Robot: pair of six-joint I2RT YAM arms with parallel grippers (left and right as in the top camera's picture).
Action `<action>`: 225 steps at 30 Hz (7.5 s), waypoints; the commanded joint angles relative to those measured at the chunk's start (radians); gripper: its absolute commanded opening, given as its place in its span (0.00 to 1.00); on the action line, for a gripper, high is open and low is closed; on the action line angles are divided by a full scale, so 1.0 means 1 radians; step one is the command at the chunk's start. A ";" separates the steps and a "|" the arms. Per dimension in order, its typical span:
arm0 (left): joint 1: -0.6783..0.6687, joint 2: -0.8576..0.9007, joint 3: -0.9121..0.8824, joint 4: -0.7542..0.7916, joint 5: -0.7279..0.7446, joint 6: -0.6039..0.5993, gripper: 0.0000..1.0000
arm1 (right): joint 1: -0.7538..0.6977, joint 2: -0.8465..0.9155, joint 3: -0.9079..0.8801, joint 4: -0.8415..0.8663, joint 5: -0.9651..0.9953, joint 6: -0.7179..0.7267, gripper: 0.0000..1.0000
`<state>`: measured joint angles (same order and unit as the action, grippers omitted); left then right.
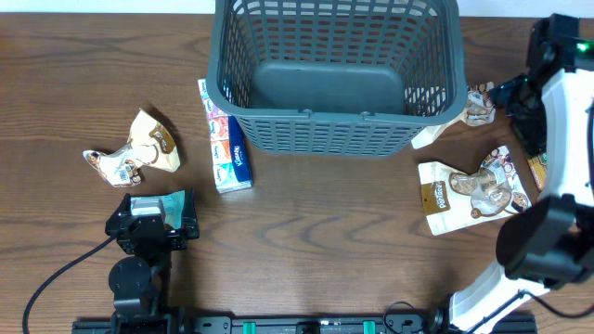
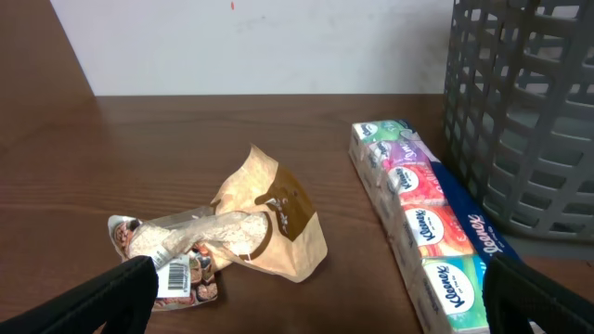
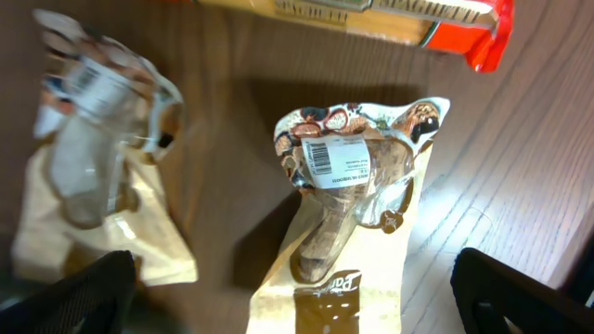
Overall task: Pack container
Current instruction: 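Raise the right gripper and move it over the dried mushroom pouch, then lower the right gripper and grasp the dried mushroom pouch, then lift the mushroom pouch and carry it into the grey basket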
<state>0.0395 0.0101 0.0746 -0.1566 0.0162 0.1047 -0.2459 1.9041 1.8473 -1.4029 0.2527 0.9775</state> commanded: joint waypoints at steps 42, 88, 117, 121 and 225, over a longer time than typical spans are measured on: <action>0.005 -0.007 -0.027 -0.010 0.002 -0.005 0.99 | -0.029 -0.516 -0.871 0.620 -0.136 -0.130 0.99; 0.005 -0.007 -0.027 -0.010 0.002 -0.006 0.99 | -0.043 -0.280 -1.010 0.795 -0.032 0.092 0.99; 0.005 -0.007 -0.027 -0.010 0.002 -0.006 0.99 | -0.043 -0.280 -1.130 0.909 -0.017 0.061 0.28; 0.005 -0.007 -0.027 -0.010 0.002 -0.006 0.99 | -0.043 -0.280 -1.130 0.908 -0.021 0.061 0.01; 0.005 -0.007 -0.027 -0.010 0.002 -0.006 0.99 | 0.483 0.137 -0.106 0.413 -0.288 -0.736 0.94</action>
<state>0.0395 0.0101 0.0746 -0.1566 0.0162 0.1047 0.2432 2.0384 1.6855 -0.9806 -0.0368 0.2512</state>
